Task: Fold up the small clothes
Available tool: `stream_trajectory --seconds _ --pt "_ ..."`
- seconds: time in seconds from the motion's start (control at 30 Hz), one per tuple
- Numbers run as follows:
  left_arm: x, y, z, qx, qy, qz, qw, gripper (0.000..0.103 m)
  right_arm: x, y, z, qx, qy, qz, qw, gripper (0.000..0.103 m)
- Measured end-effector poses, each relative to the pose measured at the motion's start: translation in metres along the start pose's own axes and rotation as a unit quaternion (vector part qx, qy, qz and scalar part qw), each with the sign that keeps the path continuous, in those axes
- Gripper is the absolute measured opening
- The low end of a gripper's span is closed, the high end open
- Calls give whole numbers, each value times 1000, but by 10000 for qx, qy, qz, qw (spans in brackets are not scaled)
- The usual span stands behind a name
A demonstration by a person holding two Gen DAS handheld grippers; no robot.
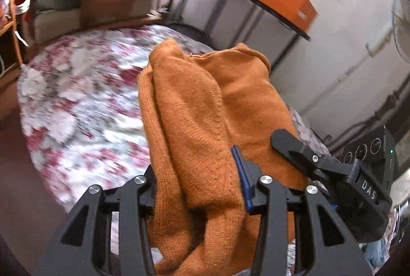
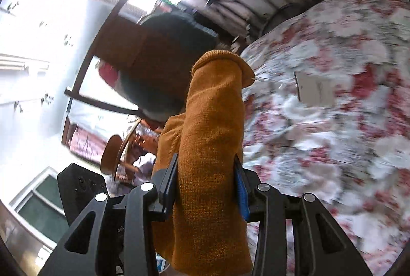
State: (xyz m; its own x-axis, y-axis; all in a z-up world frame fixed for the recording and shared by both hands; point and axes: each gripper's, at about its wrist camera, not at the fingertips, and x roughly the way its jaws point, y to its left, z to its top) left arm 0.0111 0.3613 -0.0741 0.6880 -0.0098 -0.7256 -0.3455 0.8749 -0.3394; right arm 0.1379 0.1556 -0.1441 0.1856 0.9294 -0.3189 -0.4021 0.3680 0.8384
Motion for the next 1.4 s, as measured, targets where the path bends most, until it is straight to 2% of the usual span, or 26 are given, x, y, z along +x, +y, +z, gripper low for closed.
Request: stream_trajectory --seconds 0.23,0.33,0.5,0.6,0.77,0.83,0.87,0.9,0.93,1.07,1.17,1.27,1.33,1.4 --pt "-12 83 31 -308 -310 438 9981 43 100 35 2 -370 470 267 9979 39" --pt "-7 118 39 -432 -344 680 9962 43 139 38 -1 -445 679 321 9962 39" --pt "19 171 43 -656 -268 868 9937 43 195 24 -11 -414 936 307 9943 39" --pt "45 193 36 -776 -49 905 9929 43 215 -1 -19 -338 1085 51 9935 39" --pt "100 213 9 -946 401 876 9908 45 232 -48 -34 46 1346 -630 9889 39" --pt "115 219 -4 -975 451 1041 9887 58 236 -73 -42 294 1445 -917 9848 41" --pt "120 223 -9 -1038 448 1064 9879 71 236 -86 -46 472 1470 -976 9832 40" --pt "125 229 -14 -1150 466 1030 9869 75 237 -99 -49 739 1488 -874 9822 40" --pt "128 233 -16 -1206 456 940 9872 77 238 -102 -50 744 1503 -838 9823 40" --pt "126 235 -18 -1170 430 927 9879 78 236 -93 -51 388 1528 -929 9831 44" --pt "100 232 -16 -1274 298 964 9867 80 221 -81 -45 227 1344 -953 9861 52" --pt "69 238 -6 -1243 -42 1346 9831 86 204 -61 -34 -170 1042 -965 9897 53" --pt "64 245 4 -1269 -28 1522 9802 86 200 -38 -32 -547 967 -912 9896 53" --pt "71 252 18 -1258 72 1766 9762 86 198 -18 -40 -873 1094 -805 9869 53"
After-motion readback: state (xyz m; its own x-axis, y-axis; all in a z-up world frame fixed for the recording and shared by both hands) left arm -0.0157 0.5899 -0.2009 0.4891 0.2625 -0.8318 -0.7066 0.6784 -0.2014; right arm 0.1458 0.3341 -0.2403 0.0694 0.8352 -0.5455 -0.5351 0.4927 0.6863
